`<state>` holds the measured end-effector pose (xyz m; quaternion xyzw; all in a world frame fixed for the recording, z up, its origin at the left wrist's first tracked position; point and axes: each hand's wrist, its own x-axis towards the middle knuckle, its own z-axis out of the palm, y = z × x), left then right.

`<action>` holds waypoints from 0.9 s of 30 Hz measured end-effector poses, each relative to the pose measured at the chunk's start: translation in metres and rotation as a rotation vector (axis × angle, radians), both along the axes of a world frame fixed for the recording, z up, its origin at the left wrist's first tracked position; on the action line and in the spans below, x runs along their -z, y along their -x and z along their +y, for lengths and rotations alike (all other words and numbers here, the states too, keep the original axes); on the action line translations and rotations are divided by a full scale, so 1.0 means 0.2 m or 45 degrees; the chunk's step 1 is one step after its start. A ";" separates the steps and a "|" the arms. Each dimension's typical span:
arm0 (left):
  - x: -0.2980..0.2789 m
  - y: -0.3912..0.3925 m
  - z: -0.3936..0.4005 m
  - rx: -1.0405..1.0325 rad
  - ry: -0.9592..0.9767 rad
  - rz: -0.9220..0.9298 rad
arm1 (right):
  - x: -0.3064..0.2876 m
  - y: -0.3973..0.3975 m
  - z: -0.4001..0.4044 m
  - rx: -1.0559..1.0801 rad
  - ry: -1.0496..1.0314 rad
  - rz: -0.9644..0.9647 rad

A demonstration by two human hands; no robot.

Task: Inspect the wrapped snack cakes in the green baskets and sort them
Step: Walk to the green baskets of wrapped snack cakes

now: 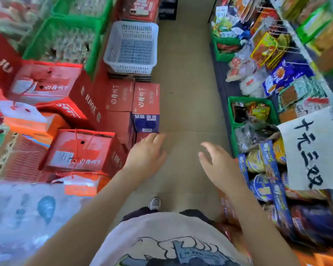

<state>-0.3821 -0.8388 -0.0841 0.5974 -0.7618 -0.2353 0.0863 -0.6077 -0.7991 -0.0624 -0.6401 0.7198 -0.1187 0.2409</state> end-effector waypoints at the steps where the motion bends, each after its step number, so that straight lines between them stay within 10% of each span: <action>1: -0.03 0.07 -0.14 0.033 0.018 0.006 | -0.01 0.06 -0.10 0.038 -0.001 -0.015; 11: -0.04 0.78 -1.45 0.128 0.132 -0.013 | 0.03 0.73 -1.39 0.107 0.123 -0.119; 27: 0.03 0.96 -3.03 -0.517 -0.023 0.187 | 0.04 0.98 -3.49 -0.425 -0.115 -0.182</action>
